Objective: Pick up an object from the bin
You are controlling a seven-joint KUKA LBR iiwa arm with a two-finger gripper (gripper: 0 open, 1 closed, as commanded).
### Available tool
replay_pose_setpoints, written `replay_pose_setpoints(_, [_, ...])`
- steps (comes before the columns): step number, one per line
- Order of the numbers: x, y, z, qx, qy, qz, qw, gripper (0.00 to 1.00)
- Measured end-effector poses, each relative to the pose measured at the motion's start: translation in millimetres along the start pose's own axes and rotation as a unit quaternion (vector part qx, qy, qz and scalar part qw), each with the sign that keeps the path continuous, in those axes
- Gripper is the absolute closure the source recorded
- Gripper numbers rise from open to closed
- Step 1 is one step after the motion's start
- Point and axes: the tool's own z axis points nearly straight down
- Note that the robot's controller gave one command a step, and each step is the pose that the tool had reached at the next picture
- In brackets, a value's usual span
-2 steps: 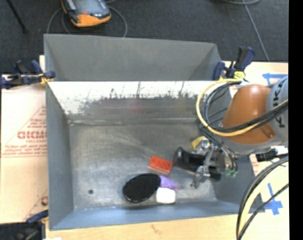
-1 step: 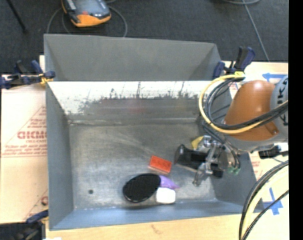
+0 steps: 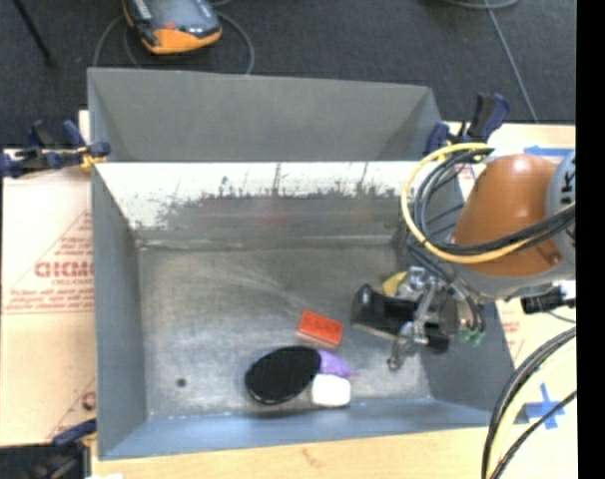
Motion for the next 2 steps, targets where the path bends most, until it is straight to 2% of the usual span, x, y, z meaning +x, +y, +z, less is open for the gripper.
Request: replay_pose_setpoints(2, [0.4, -0.1, -16.7, 0.000, 0.0008, -0.001, 1.0000, 1.00])
